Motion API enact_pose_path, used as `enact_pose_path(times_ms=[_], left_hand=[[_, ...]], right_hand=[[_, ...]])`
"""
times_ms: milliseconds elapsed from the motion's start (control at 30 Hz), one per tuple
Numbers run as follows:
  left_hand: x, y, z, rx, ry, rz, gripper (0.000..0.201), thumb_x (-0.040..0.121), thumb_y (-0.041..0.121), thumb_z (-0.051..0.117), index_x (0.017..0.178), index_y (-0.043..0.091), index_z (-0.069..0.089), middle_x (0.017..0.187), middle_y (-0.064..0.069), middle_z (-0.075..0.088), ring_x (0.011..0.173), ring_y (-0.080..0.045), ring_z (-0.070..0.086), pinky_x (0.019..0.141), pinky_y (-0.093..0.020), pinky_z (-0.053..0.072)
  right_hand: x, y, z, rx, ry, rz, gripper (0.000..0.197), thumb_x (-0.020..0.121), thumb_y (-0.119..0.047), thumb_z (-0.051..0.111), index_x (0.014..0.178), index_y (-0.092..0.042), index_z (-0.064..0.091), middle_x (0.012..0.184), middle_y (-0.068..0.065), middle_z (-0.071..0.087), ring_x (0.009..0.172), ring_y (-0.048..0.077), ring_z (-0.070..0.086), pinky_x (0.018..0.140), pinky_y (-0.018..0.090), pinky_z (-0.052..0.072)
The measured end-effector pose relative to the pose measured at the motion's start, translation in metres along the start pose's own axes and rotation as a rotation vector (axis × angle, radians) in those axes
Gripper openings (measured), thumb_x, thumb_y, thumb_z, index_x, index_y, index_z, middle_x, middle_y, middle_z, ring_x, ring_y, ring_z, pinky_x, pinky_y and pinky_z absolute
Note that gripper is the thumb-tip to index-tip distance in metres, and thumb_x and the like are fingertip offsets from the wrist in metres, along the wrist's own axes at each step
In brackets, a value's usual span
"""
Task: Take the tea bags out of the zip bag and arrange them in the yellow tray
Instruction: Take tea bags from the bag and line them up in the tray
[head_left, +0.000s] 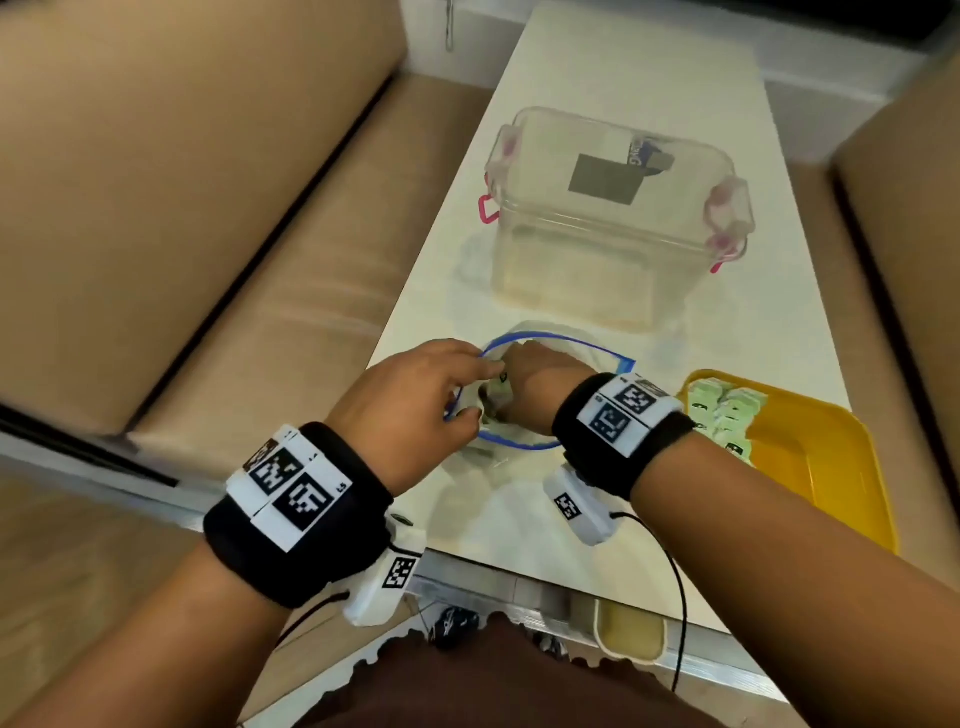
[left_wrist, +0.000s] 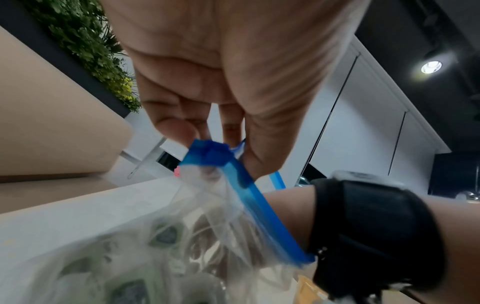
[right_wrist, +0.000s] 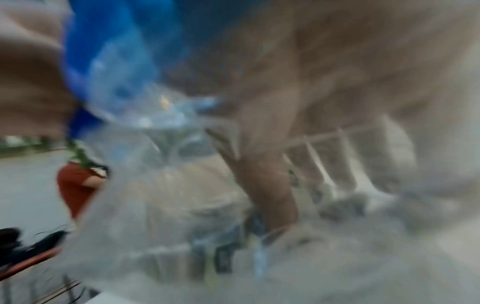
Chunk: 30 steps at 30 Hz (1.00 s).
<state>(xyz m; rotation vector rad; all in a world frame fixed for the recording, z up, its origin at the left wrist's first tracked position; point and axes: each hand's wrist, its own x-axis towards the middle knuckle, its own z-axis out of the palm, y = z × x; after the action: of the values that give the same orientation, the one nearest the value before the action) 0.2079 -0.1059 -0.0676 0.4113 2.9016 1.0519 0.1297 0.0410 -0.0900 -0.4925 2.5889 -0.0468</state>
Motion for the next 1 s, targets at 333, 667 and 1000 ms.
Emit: enact_pose_path(times_ms=[333,667,1000], left_hand=[[0.004,-0.013,-0.006,-0.022,-0.029,-0.014,0.042,0.081,0.016,0.064,0.118,0.035,0.065,0.112,0.019,0.058,0.069,-0.005,0.059,0.075,-0.032,0.051],[0.010,-0.016,-0.011,-0.032,0.019,-0.035,0.043,0.079,0.013,0.065,0.118,0.030,0.065,0.113,0.014,0.059,0.070,-0.010,0.061,0.078,-0.028,0.049],[0.020,-0.014,-0.009,0.000,0.061,-0.031,0.039,0.082,0.014,0.065,0.120,0.022,0.065,0.117,0.006,0.058,0.077,-0.013,0.061,0.076,-0.027,0.047]], right_hand=[[0.019,-0.008,0.004,0.010,-0.042,0.131,0.025,0.086,-0.046,0.048,0.070,-0.028,0.046,0.072,-0.009,0.054,0.070,0.014,0.056,0.066,0.030,0.047],[0.008,-0.006,-0.010,-0.081,0.099,0.011,0.015,0.090,-0.024,0.056,0.096,-0.012,0.062,0.070,-0.002,0.049,0.065,0.020,0.048,0.061,0.028,0.035],[-0.051,0.018,-0.032,0.249,0.408,-0.078,0.008,0.082,-0.015,0.065,0.089,-0.016,0.070,0.068,-0.005,0.056,0.070,0.018,0.052,0.059,0.026,0.035]])
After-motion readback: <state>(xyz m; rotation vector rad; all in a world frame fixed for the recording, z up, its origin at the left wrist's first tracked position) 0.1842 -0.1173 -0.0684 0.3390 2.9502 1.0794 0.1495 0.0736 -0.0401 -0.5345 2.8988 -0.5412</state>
